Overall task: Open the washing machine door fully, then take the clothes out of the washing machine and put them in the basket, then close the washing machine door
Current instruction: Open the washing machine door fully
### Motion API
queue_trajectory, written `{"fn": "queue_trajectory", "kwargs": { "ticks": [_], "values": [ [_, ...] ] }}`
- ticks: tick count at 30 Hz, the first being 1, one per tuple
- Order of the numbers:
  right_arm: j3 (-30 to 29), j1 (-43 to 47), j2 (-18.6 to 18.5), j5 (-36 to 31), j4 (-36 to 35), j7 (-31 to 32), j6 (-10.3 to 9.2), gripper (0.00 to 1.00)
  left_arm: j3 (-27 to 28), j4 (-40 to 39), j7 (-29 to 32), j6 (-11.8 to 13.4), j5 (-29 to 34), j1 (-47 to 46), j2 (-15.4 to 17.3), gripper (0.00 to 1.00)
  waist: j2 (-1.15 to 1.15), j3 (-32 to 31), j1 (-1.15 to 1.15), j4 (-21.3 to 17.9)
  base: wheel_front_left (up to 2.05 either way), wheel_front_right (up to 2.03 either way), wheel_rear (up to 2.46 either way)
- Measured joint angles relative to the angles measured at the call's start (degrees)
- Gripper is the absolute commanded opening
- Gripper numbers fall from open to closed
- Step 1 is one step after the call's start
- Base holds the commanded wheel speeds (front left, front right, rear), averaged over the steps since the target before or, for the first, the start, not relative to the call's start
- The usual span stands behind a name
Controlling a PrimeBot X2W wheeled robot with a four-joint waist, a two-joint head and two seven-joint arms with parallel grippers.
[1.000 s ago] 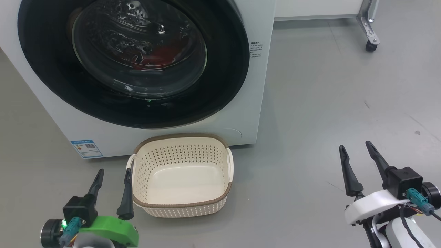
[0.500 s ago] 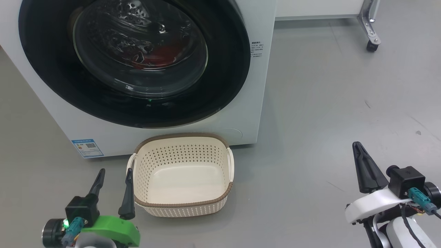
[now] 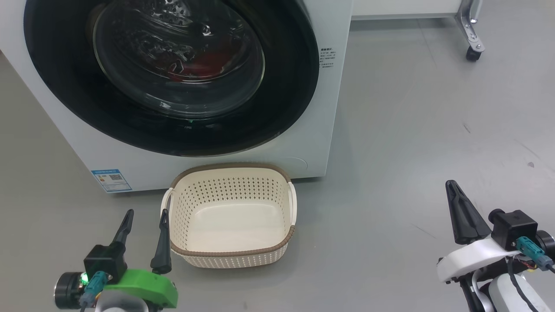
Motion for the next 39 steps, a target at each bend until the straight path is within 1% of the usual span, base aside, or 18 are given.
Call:
{"fn": "queue_trajectory", "kwargs": {
  "ticks": [3,5,7,12,13,14,15,16,19,22,25,30,33,39],
  "values": [
    [-0.34,-0.02,0.0,0.23,0.04,0.0,0.44,0.0,0.0,-0.29,0.0,-0.01,0.11,-0.62,-0.13,1.0,0.0,0.66,0.0,0.2,0.0,0.0,0.0],
    [-1.12,-0.07,0.42,2.14,0.15,0.0,1.01,0.0,0.0,-0.67,0.0,-0.27,0.62,-1.09,-0.19,1.0,0.0,1.22,0.0,0.34,0.0,0.0,0.0],
    [-2.48,-0.33,1.6,5.22,0.2,0.0,1.59,0.0,0.0,-0.99,0.0,-0.38,0.99,-1.55,-0.26,1.0,0.0,1.83,0.0,0.49,0.0,0.0,0.0],
    [-7.34,-2.69,7.03,17.86,0.22,0.05,4.94,0.0,0.02,-1.87,-0.05,-0.38,1.13,-2.51,-0.49,1.0,0.0,3.6,0.0,0.87,0.0,0.0,0.0],
    [-7.34,-2.69,7.03,17.86,0.22,0.05,4.94,0.0,0.02,-1.87,-0.05,-0.38,1.13,-2.51,-0.49,1.0,0.0,3.6,0.0,0.87,0.0,0.0,0.0],
    [-9.45,-4.15,8.95,23.69,0.41,0.89,6.47,0.0,0.04,-2.14,-0.05,-0.38,1.48,-3.06,-0.64,1.0,0.0,4.42,0.0,1.04,0.0,0.0,0.0],
    [-10.48,-5.04,9.9,26.64,0.66,1.53,6.8,0.0,0.05,-2.24,-0.05,-0.38,1.59,-3.35,-0.77,1.0,0.0,4.85,0.0,1.12,0.0,0.0,0.0],
    [-10.48,-5.04,9.9,26.64,0.66,1.53,6.8,0.0,0.05,-2.24,-0.05,-0.38,1.59,-3.35,-0.77,1.0,0.0,4.85,0.0,1.12,0.0,0.0,0.0],
    [-12.96,-7.81,11.41,34.87,1.55,4.44,7.57,0.0,0.0,-2.63,-0.05,-0.38,1.94,-4.11,-1.13,1.0,0.0,6.19,0.0,1.4,0.0,0.0,0.0],
    [-15.06,-11.11,11.29,42.88,2.46,8.23,7.58,0.0,-0.09,-3.3,-0.05,-0.38,2.6,-5.08,-1.34,1.0,0.0,7.63,0.0,1.75,0.0,0.0,0.0],
    [-16.3,-15.15,11.11,49.49,2.96,12.27,7.58,0.0,-0.23,-4.01,-0.07,-0.4,2.82,-6.14,-1.45,1.0,0.0,9.24,0.0,2.14,0.0,0.0,0.0],
    [-18.01,-22.58,10.65,58.68,3.76,19.11,7.57,0.0,-0.56,-5.16,-0.07,-0.4,3.01,-8.06,-1.92,1.0,0.0,12.3,0.0,2.8,0.0,0.0,0.0],
    [-18.89,-26.8,10.31,62.72,4.37,22.74,7.38,0.0,-0.81,-5.72,-0.07,-0.41,3.43,-9.4,-2.27,1.0,0.0,14.3,0.0,3.24,0.0,0.0,0.0],
    [-20.31,-34.56,9.69,66.94,6.0,28.04,4.17,0.0,-1.19,-5.93,-0.07,-0.49,3.61,-11.56,-2.86,1.0,0.0,18.36,0.0,4.25,0.0,0.0,0.0]
  ]
}}
